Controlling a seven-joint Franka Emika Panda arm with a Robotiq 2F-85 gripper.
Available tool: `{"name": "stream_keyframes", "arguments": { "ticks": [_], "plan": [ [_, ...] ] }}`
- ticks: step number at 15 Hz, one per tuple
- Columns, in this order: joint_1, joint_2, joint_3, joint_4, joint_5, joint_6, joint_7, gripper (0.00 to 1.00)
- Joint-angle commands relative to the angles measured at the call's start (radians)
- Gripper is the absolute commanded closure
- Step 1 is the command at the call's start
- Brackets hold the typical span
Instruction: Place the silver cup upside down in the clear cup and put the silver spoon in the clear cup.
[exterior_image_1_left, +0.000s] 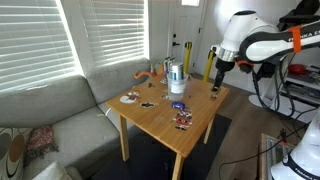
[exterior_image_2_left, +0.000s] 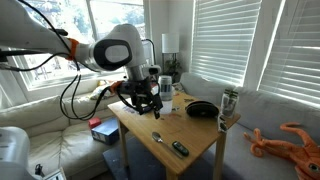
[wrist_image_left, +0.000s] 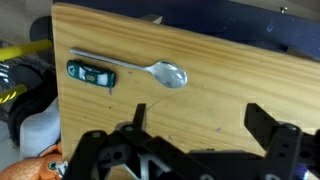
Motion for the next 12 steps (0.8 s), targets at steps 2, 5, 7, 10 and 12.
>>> {"name": "stream_keyframes", "arguments": {
  "ticks": [2, 5, 7, 10, 12],
  "plan": [
    [-0.008, 0.028, 0.022, -0.039, -0.115, 0.033, 0.057, 0.00],
    [-0.011, 0.052, 0.027, -0.050, -0.167, 0.036, 0.094, 0.00],
    [-0.012, 0.069, 0.027, -0.052, -0.189, 0.033, 0.122, 0.00],
    [-0.014, 0.094, 0.024, -0.056, -0.209, 0.057, 0.174, 0.00],
    [0.001, 0.089, 0.012, -0.042, -0.178, 0.023, 0.132, 0.00]
  ]
}}
